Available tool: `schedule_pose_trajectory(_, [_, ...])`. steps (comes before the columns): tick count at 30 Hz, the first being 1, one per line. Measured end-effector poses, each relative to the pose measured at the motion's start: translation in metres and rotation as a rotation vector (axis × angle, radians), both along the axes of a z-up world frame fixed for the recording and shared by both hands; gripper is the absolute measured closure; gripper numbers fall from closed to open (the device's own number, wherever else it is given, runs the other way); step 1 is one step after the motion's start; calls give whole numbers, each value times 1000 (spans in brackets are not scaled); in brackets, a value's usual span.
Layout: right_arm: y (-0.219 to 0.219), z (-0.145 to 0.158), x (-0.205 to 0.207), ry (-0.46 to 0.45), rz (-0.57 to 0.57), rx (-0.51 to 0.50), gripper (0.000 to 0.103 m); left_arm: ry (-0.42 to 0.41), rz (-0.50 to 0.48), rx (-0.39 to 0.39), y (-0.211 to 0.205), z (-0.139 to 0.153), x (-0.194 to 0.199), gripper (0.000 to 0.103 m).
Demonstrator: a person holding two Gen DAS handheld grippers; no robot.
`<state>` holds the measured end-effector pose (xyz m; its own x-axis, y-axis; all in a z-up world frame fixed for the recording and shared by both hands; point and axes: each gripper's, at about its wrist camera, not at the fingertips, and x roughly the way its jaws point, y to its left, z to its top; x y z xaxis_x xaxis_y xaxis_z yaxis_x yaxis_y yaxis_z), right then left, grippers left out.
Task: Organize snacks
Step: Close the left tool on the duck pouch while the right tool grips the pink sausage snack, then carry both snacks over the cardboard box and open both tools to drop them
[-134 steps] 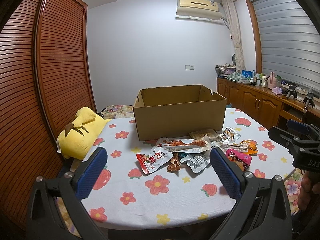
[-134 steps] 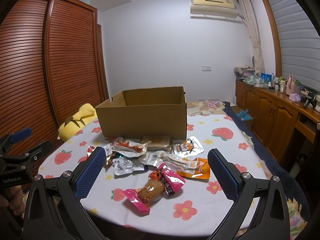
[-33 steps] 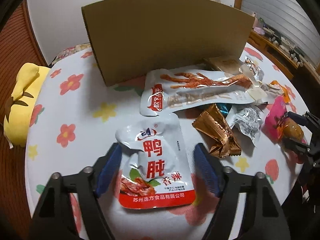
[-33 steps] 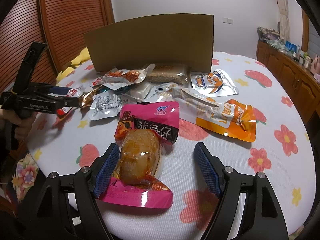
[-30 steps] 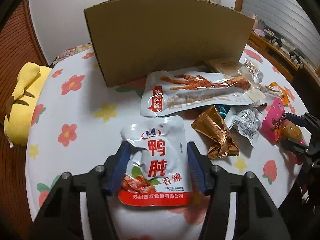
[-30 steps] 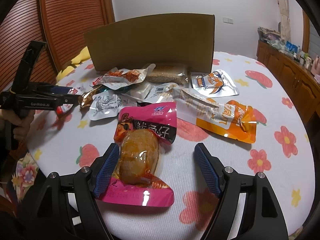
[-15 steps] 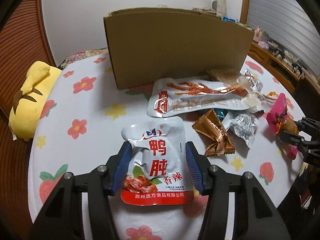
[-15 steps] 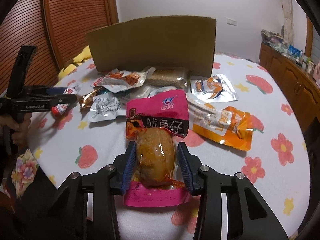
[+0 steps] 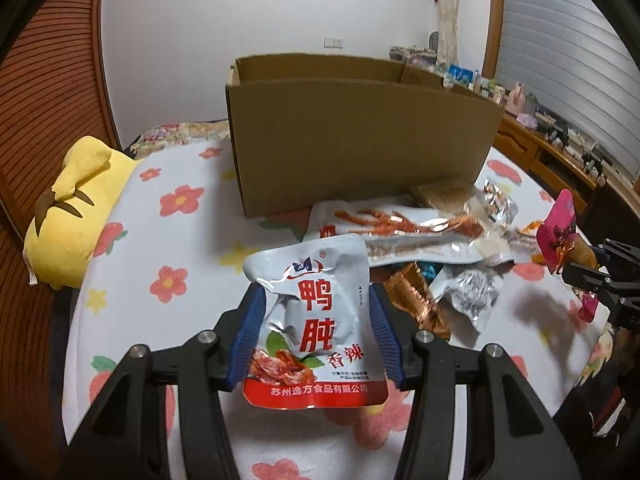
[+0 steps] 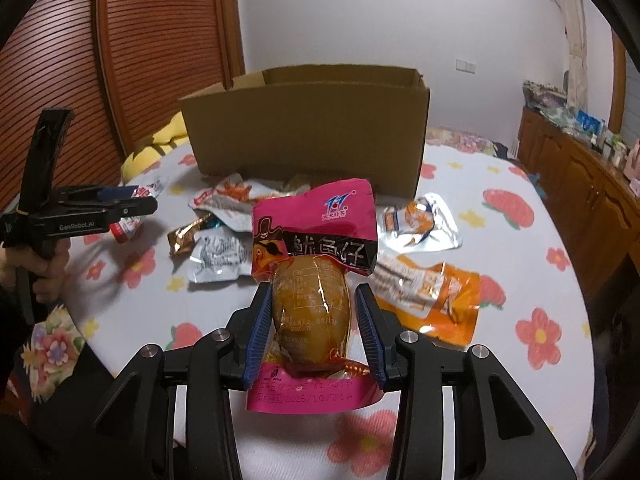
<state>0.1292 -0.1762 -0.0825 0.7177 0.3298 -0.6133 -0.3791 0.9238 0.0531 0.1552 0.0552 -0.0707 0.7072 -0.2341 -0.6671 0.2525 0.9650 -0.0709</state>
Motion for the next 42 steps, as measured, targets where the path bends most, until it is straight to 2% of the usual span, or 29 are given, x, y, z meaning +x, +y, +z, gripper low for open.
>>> schedule_pose_trajectory(9, [-2, 33, 14, -61, 14, 4, 62, -95, -24, -22, -12, 45, 0, 52])
schedule_pose_trajectory(18, [3, 82, 50, -144, 51, 5, 61, -161, -46, -26, -29, 88, 34, 52])
schedule_pose_trajectory(25, [4, 104, 90, -162, 75, 27, 61, -188, -53, 3, -44, 111, 63, 52])
schedule_pose_trajectory(33, [13, 106, 133, -127, 110, 55, 61, -183, -47, 28, -53, 119, 100, 51])
schedule_pose_trajectory(42, [13, 95, 182, -53, 117, 48, 61, -118, -29, 50, -62, 98, 143, 51])
